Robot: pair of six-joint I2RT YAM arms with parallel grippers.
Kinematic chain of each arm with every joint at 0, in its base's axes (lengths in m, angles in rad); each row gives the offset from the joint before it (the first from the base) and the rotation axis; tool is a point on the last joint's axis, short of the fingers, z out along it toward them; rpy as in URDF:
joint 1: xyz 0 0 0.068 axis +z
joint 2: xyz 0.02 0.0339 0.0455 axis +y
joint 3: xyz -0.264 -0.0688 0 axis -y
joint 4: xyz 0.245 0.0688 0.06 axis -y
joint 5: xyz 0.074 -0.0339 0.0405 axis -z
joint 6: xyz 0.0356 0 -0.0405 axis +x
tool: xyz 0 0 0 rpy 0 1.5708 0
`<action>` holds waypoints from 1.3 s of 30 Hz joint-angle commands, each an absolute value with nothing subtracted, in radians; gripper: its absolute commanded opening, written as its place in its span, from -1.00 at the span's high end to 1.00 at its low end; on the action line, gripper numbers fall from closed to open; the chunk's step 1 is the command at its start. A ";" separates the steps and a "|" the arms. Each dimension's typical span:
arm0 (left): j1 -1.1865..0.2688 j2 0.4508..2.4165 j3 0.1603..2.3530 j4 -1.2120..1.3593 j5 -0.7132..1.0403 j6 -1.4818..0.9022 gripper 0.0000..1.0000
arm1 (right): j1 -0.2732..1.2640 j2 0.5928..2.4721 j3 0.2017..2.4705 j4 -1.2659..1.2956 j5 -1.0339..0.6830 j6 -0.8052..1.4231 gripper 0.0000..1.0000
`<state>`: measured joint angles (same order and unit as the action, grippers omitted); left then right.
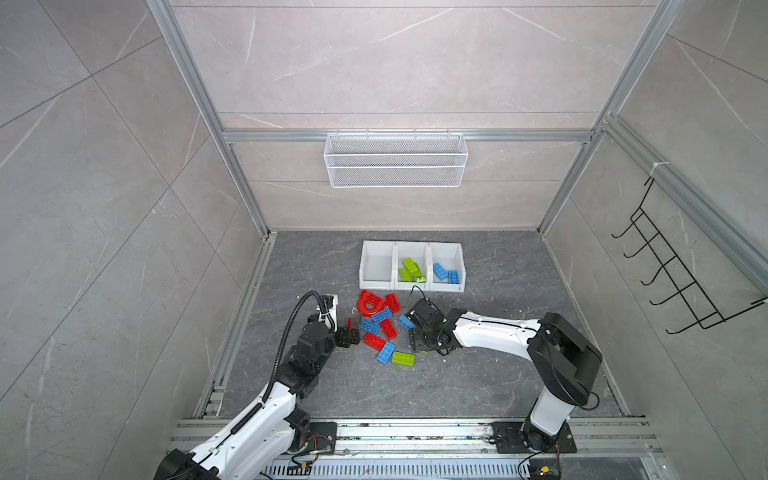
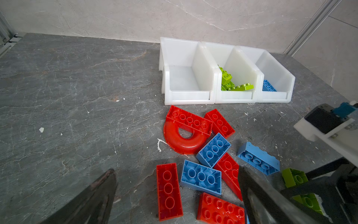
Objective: Sort the legos into containers by color
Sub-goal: 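Lower the right gripper onto a green brick near the blue bricks, then lift the green brick with the right gripper into the middle compartment and release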
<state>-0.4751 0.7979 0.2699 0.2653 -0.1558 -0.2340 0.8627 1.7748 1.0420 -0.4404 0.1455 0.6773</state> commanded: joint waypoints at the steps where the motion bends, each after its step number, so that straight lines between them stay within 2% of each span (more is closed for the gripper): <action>1: -0.469 0.788 0.287 0.288 -0.166 -0.219 -1.00 | 0.866 1.805 1.062 -0.451 0.139 0.669 -0.42; 4: -0.469 0.787 0.286 0.290 -0.165 -0.219 -1.00 | 0.867 1.800 1.060 -0.462 0.157 0.669 -0.31; 8: -0.469 0.789 0.284 0.297 -0.156 -0.223 -1.00 | 0.867 1.778 1.037 -0.451 0.174 0.667 -0.08; 21: -0.469 0.784 0.277 0.296 -0.176 -0.222 -0.99 | 0.864 1.683 0.967 -0.357 0.211 0.666 0.42; 27: -0.469 0.798 0.283 0.298 -0.172 -0.227 -1.00 | 0.848 1.613 0.975 -0.315 0.166 0.624 0.56; 32: -0.469 0.800 0.284 0.305 -0.163 -0.235 -1.00 | 0.789 1.600 1.038 -0.271 0.033 0.537 0.64; 39: -0.468 0.799 0.282 0.309 -0.163 -0.240 -1.00 | 0.711 1.678 1.254 -0.330 -0.082 0.410 0.73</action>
<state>-0.4751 0.8001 0.2699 0.2695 -0.1555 -0.2348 0.7238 1.6470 1.1702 -0.3130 -0.0120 0.4950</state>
